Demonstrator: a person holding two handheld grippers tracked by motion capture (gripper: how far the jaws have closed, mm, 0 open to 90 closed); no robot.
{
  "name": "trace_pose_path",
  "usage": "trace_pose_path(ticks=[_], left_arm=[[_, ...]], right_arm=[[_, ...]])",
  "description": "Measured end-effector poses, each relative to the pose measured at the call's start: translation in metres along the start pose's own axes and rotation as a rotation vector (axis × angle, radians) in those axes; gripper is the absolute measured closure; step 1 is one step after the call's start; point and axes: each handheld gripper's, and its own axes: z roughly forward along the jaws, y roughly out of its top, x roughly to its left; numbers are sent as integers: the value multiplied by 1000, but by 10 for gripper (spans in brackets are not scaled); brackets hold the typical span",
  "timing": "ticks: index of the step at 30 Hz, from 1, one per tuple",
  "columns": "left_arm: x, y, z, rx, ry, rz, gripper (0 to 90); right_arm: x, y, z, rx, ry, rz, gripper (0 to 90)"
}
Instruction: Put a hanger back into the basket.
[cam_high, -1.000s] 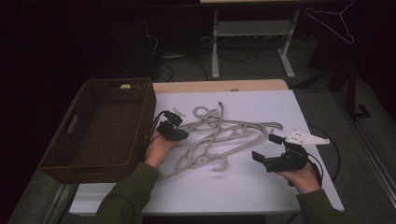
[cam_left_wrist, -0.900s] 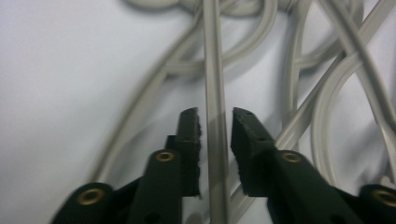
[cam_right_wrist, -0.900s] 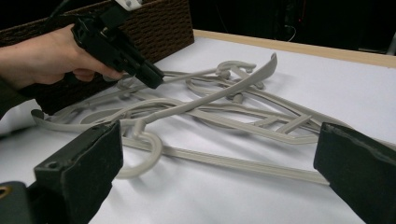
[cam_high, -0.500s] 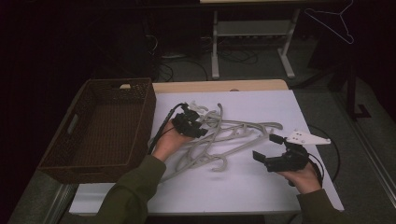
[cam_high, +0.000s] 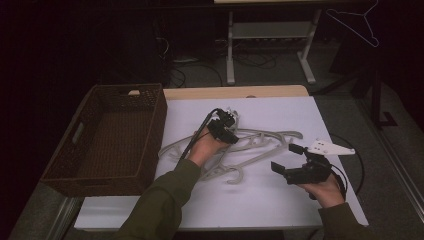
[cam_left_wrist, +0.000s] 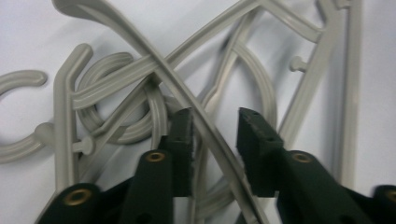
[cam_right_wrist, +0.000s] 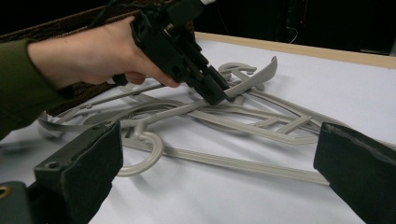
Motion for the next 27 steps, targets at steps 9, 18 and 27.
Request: trace_pose_path(ticks=[9,18,27], left_arm=[[0,3,-7,-56,-3,-13,848],[1,-15,-56,-178,-26,-3,604],[-2,-62,-97,-296,-80,8,349]], right_arm=[[1,0,2,1,5,-2,8],[21,3,18,82,62,3,174],[50,-5,56,228,100,-6,141]])
